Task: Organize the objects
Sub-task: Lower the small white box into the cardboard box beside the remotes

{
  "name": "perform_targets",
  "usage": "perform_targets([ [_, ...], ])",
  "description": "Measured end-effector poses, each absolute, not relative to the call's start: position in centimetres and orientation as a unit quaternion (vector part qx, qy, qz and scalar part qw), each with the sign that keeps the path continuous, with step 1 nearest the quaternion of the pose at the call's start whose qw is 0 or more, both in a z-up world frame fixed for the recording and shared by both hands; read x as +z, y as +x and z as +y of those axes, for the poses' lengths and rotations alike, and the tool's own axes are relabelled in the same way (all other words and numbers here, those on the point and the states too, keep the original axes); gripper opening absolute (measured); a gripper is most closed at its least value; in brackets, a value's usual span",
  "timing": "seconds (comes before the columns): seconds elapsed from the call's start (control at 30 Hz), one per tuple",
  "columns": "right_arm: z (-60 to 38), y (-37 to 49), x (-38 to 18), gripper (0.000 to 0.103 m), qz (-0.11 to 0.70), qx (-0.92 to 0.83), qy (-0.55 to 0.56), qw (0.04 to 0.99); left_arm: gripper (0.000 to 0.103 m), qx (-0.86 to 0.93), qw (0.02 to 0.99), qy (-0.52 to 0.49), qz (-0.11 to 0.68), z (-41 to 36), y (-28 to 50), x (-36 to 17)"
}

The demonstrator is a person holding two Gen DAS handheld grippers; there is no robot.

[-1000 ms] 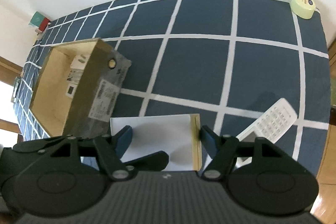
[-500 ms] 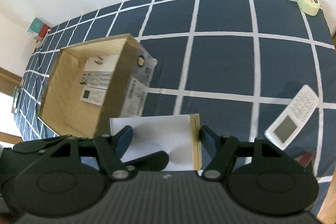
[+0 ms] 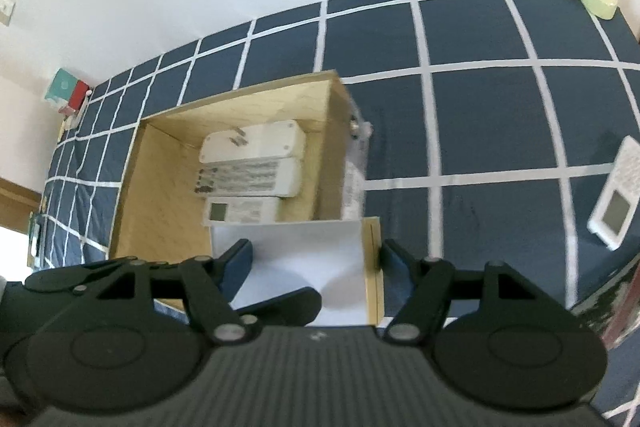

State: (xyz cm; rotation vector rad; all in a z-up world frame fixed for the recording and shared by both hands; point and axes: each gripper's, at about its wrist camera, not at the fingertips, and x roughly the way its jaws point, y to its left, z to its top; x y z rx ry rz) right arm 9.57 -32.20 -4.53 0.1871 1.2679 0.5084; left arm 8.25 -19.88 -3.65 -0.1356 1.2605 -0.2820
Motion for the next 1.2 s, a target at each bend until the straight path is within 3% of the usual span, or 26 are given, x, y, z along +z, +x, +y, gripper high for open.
perform_targets([
  [0.6, -22.0, 8.2, -8.4, 0.07, 0.614, 0.213, 0.103, 0.753, 0.068, -0.141, 0.77, -0.053, 0.62, -9.3, 9.9, -7.3],
  [1.2, -18.6, 8.7, -15.1, 0.068, 0.658, 0.192, 0.106, 0.72, 0.066, -0.141, 0.732, -0.056, 0.664, -5.9, 11.3, -13.2],
])
